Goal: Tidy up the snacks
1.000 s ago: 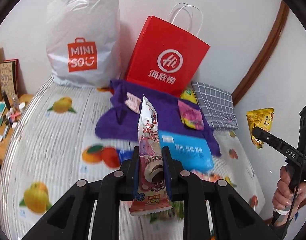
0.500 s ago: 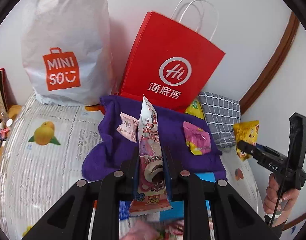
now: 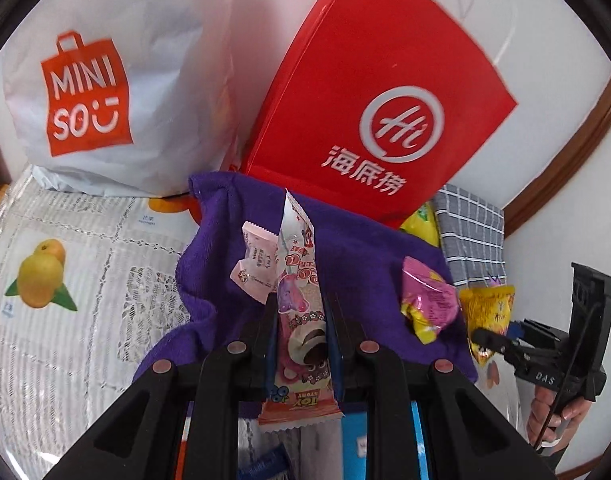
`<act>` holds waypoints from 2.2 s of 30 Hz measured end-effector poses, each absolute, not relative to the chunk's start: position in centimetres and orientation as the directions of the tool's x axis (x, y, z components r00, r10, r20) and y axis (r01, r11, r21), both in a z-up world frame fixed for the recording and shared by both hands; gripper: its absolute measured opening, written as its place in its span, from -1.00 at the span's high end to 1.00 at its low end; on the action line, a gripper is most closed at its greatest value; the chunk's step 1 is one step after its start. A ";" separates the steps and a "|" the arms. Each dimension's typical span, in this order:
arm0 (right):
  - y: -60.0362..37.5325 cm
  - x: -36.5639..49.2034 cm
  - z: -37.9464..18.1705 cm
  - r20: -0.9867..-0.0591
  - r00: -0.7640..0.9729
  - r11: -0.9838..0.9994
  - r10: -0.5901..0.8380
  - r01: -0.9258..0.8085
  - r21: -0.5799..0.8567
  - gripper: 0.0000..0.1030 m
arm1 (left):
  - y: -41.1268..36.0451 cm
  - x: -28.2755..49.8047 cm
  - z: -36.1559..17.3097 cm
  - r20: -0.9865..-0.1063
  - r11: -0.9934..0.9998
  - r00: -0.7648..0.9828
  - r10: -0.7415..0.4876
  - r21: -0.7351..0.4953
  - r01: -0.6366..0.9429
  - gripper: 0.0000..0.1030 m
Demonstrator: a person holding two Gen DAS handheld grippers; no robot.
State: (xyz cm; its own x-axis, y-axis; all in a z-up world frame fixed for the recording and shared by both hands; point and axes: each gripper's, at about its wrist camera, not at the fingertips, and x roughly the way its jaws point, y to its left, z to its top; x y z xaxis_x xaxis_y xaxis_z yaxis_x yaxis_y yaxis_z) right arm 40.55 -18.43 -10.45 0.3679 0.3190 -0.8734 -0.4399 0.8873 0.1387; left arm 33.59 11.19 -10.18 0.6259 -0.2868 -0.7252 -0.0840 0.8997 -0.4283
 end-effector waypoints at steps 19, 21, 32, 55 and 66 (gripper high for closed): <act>-15.9 42.3 -14.6 -0.900 0.350 0.893 0.261 -0.441 0.087 0.15 | 10.4 37.2 -14.1 -0.777 0.915 0.565 -0.278 -0.393 -0.091 0.61; -15.9 42.3 -15.1 -0.910 0.337 0.888 0.243 -0.455 0.069 0.15 | 10.6 37.2 -14.4 -0.782 0.917 0.562 -0.271 -0.388 -0.097 0.61; -17.4 42.3 -13.8 -0.903 0.338 0.886 0.266 -0.455 0.091 -0.21 | 9.5 38.1 -15.3 -0.808 0.940 0.533 -0.249 -0.334 -0.067 0.46; -17.8 32.7 -7.0 -0.759 0.576 0.925 0.305 -0.368 0.093 -0.21 | 11.6 26.8 -12.4 -0.780 0.951 0.583 -0.228 -0.306 -0.037 -0.11; -18.4 22.6 -10.3 -0.801 0.540 0.935 0.258 -0.348 0.066 -0.21 | 10.0 24.1 -16.6 -0.805 0.945 0.524 -0.278 -0.326 0.000 -0.11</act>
